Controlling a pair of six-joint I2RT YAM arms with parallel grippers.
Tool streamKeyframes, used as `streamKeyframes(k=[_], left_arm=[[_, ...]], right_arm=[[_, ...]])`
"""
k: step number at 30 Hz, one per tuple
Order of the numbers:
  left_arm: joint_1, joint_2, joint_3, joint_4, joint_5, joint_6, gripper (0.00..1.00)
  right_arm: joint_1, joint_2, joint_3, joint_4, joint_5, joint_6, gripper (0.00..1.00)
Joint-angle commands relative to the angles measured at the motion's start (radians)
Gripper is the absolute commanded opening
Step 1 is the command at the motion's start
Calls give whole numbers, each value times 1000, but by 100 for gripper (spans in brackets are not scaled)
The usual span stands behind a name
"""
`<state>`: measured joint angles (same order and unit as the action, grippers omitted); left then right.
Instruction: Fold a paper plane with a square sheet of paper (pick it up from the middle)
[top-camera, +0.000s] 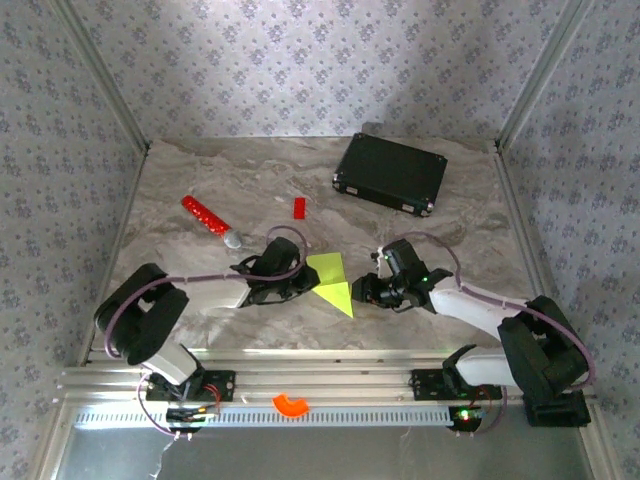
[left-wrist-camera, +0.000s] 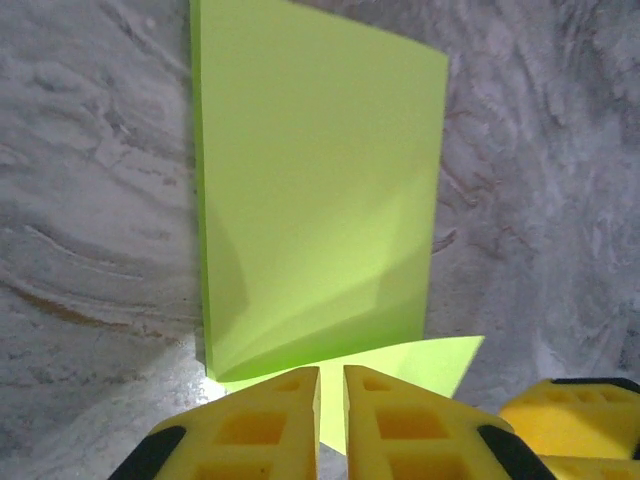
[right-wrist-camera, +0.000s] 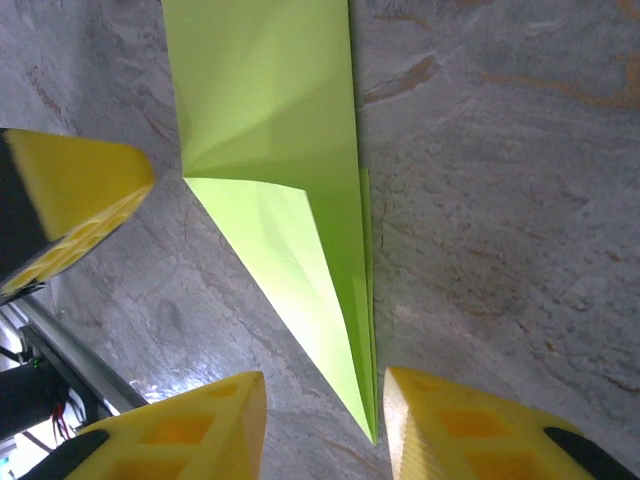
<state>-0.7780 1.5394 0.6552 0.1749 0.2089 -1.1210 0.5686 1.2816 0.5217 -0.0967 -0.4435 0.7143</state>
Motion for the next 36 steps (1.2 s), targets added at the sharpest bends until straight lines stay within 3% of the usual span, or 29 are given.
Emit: streamKeyframes(k=[1,16,24,36], left_arm=[[35,-31,-3,-55,-5,27,16],[143,-89,-80,23,113,13,34],[180,-68,-91,73,231,37,46],[184,67,-15,114,335,44,45]], right_arm=[[-8,-18,1,32,35,-7,39],[-26,0,30,70,38,-51,42],[-24,63,37,91,-29,-4,43],[-25,179,34,164,-99,4,33]])
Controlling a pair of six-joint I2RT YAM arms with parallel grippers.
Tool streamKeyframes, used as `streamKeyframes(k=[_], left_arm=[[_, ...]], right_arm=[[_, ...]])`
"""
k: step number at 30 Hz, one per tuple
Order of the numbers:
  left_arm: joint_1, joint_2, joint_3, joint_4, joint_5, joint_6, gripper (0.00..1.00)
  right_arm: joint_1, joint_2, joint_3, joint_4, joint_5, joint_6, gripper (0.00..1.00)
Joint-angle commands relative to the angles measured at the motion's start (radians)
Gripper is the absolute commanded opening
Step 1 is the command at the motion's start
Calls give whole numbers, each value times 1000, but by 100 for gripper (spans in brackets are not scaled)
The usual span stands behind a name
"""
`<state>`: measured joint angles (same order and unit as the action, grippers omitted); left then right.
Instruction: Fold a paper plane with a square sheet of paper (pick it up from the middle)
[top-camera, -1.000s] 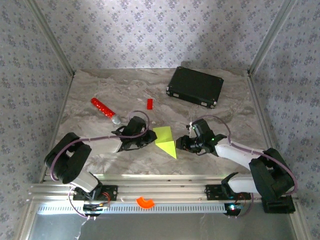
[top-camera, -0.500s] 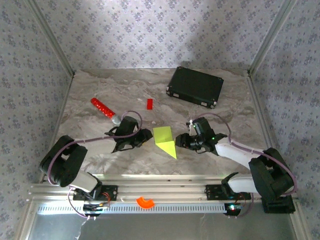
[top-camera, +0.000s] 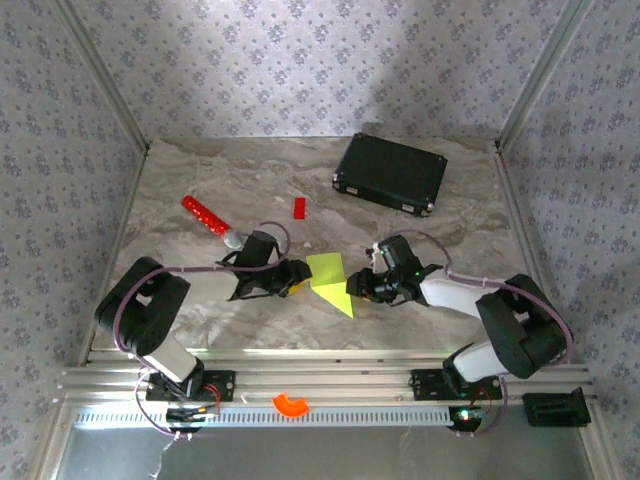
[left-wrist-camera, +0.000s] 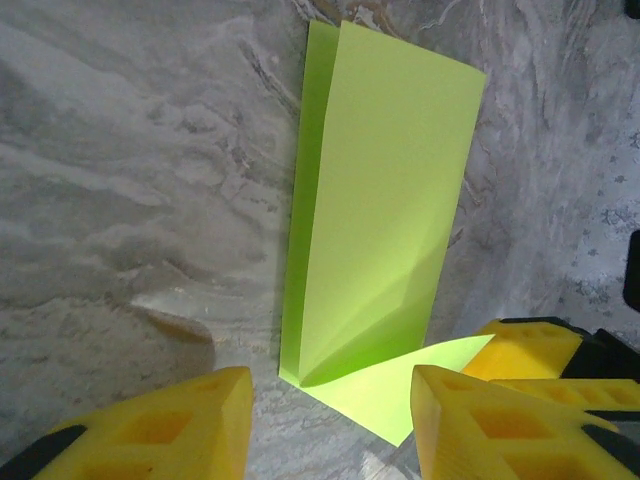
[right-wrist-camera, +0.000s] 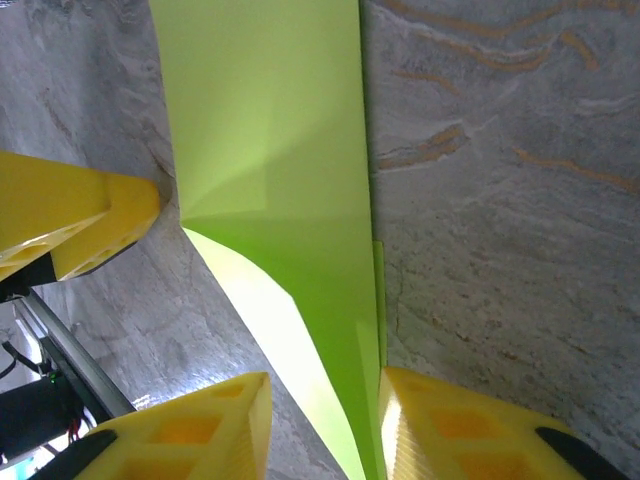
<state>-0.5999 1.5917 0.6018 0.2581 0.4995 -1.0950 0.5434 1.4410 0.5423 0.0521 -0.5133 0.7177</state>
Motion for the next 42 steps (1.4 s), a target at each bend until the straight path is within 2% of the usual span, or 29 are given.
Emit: streamKeyframes(k=[1,8,10,26,29,33,40,42], left_arm=[[6,22,43,27,43,20,45],[5,62,76,13,69,35,44],[6,65,80,1,67,42,44],[5,73,100,-24,56,49,48],[3,76,105,-31,50,48,54],[-1,81,114,-47,38,50,56],[-12,96,128,-51,36,51,58],[-15,100,131,-53,34,51,58]], right_arm=[[0,28,15,17,-26,-2,31],[-22,80,8,36,-43,1,11],[-33,82,-8,62,-58,13,10],[-81,113,-83,180,-96,63,9],[-89,120,-93,200,-102,73,9],[-105,130,-117,265,-126,104,9],[-120,129,-139,364,-180,151,22],[-119,121,-134,365,-192,149,22]])
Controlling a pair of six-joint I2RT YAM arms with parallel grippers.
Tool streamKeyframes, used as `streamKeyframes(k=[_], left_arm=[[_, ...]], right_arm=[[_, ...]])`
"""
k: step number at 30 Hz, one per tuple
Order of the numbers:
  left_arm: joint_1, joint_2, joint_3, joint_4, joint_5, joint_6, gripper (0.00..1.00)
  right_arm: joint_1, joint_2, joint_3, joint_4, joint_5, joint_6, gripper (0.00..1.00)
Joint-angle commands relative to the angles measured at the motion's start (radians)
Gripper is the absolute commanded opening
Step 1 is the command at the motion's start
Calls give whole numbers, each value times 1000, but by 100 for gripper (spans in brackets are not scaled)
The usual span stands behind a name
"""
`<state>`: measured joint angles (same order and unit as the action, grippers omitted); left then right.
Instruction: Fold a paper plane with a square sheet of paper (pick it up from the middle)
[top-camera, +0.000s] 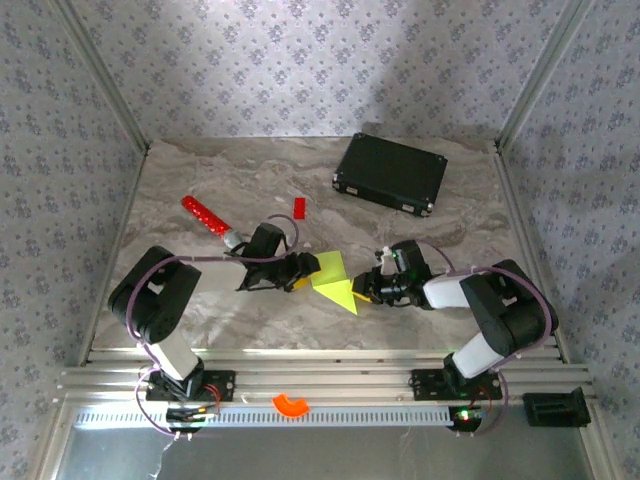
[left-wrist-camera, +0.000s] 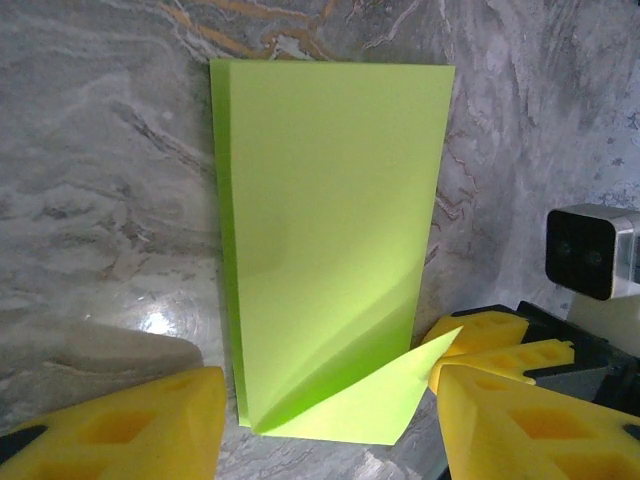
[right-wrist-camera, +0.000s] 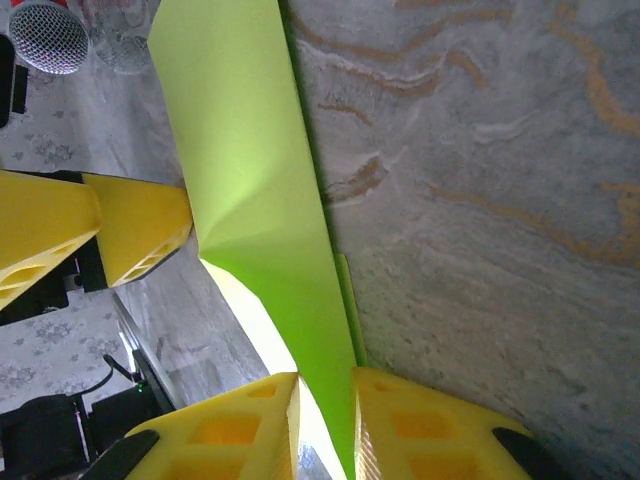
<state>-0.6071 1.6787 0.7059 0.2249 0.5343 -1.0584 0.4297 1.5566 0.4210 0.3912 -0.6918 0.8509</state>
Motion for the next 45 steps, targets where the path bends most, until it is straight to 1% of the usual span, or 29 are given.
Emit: streamKeyframes(k=[1,3,7,9,15,20,24,26,32,36,40,42,45], left_arm=[[-8,16,29,-20,1,14,59],[-10,19,31,-20,0,14,59],[-12,23,35,-21,1,15,59],[-11,24,38,-19,3,16,59],[-11,34,47,-15,9,19,57],[-12,49,48,7,23,12,54],[-11,59,55,23,39,12,48],[-13,65,57,32,47,12,41],[-12,70,60,53,62,7,33],[-12,70,60,70,81,11,32],[-10,89,82,71,124,29,36],[-10,99,90,68,138,38,35],[-10,104,97,61,133,41,23]], right_arm=[[-5,1,-11,23,-15,16,23],[-3,-9,-10,19,-12,11,23],[-7,-20,-9,0,-1,4,17],[-11,-21,-12,0,3,10,15],[-15,-15,-19,10,0,14,14],[-20,-11,-28,18,2,17,14],[-23,-9,-32,20,3,16,14],[-25,-5,-32,20,3,16,14],[-26,-4,-35,18,6,15,15],[-28,-3,-36,11,10,10,16],[-28,-7,-34,-3,12,3,16],[-28,-16,-32,-11,14,0,17],[-29,-37,-23,-52,19,-17,18]])
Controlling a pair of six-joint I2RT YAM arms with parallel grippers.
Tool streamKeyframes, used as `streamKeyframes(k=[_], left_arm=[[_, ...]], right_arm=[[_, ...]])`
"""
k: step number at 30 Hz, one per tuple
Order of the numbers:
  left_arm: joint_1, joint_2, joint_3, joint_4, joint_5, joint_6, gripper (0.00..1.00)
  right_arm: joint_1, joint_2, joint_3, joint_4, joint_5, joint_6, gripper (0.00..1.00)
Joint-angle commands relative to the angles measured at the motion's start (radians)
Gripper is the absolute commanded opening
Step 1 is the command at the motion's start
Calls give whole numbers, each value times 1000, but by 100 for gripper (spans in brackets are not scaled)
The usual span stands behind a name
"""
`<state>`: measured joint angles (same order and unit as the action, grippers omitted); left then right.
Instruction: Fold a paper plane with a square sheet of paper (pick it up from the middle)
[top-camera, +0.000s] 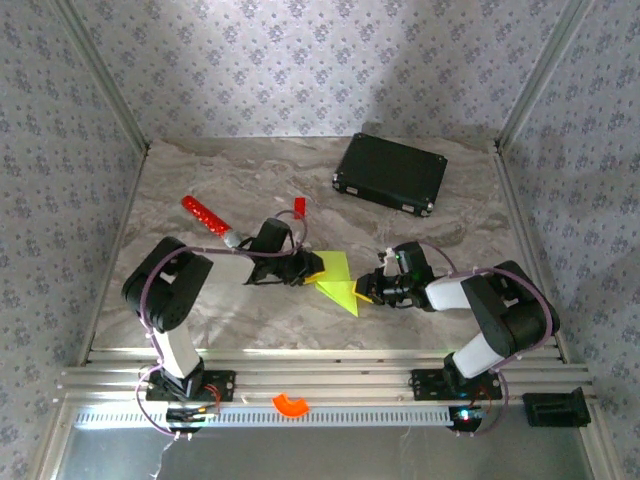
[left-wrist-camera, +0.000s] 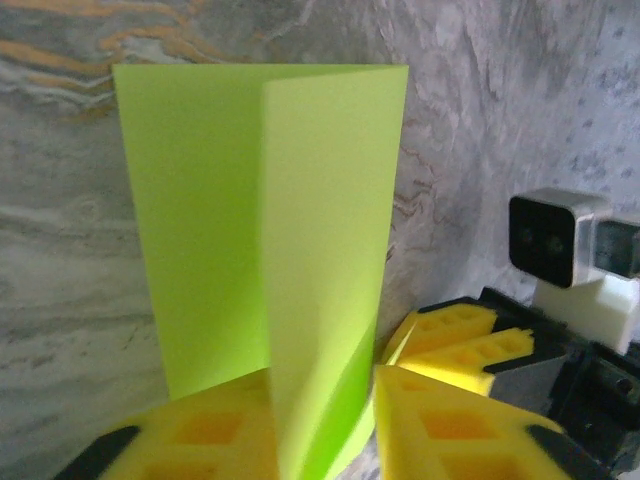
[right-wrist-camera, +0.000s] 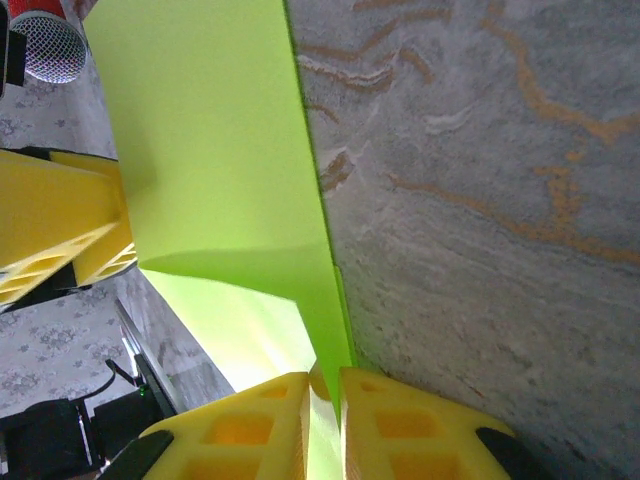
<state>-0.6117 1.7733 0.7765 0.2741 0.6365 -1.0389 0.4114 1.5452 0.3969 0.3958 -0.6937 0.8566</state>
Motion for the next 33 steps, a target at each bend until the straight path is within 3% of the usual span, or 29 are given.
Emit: streamKeyframes(k=[1,5,9,14,18,27,33], left_arm=[[-5,7,24,14,23,21,19],[-7,-33,-10,26,-50,-9,10],[-12,-87,-55,42,-139,-59,7],[-40,-116,-73,58,-188,-94,7],[-66,-113,-53,54,-193,-96,11],[-84,-127,-16,58,-164,-83,20],[-85,-129,1,56,-141,-71,22]], right_arm=[[-11,-40,8,-83,29,-37,18],[-7,-136,31,-218,107,-112,25],[45,-274,46,-368,302,-249,31],[206,-437,13,-397,610,-433,37],[393,-522,-55,-278,818,-609,41],[651,-381,-34,-204,1081,-799,43],[678,-281,-13,-153,1141,-815,44]])
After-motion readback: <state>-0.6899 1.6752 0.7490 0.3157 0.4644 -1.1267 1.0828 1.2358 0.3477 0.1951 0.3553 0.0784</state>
